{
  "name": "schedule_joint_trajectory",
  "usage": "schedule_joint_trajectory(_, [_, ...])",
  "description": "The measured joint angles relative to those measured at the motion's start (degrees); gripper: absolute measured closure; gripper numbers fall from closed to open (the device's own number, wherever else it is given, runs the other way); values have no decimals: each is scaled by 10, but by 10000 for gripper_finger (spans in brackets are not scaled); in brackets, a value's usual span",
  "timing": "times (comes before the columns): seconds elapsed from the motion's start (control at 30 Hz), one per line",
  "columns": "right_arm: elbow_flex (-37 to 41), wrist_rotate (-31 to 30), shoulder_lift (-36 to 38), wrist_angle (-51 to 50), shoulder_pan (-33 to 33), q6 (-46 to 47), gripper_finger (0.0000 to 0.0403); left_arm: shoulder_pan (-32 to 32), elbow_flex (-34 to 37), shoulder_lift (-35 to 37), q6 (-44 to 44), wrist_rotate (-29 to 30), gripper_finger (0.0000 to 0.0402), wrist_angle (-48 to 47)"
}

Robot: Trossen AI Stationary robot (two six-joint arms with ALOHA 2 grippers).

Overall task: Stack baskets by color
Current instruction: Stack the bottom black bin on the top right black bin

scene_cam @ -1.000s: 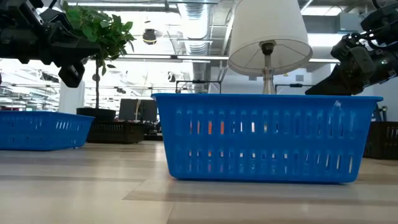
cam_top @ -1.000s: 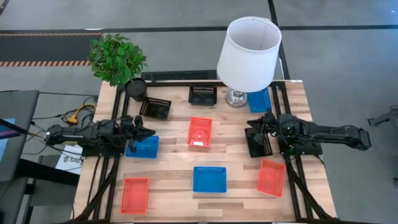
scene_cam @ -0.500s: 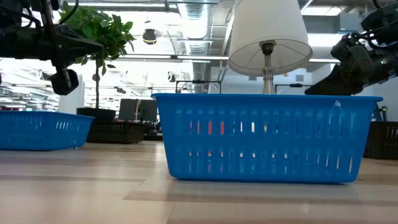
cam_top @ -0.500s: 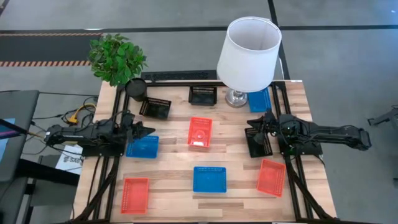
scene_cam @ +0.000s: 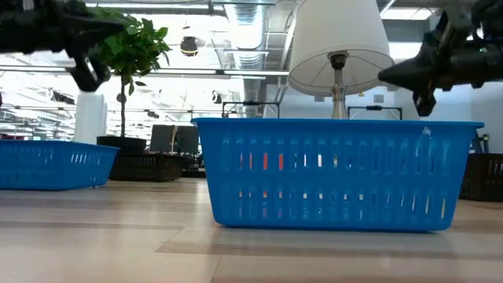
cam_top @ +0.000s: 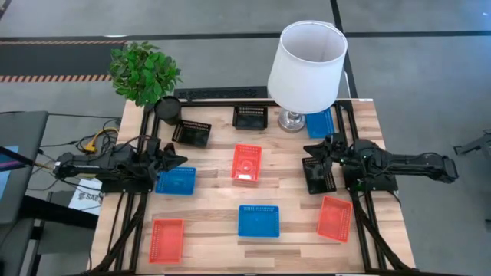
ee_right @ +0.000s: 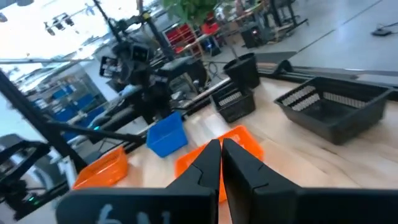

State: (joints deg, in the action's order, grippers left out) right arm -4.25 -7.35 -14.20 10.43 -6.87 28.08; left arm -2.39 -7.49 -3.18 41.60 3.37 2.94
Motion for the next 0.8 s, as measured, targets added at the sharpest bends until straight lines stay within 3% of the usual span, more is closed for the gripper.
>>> schedule_joint_trajectory(0.43, [-174, -16, -158, -25, 68, -98, 364, 0, -197, -185, -205, -16, 401, -158])
schedule_joint_trajectory(0.8, [-388, -17, -360, -240, 139, -146, 307, 0, -312, -324, -372, -7, 400, -207])
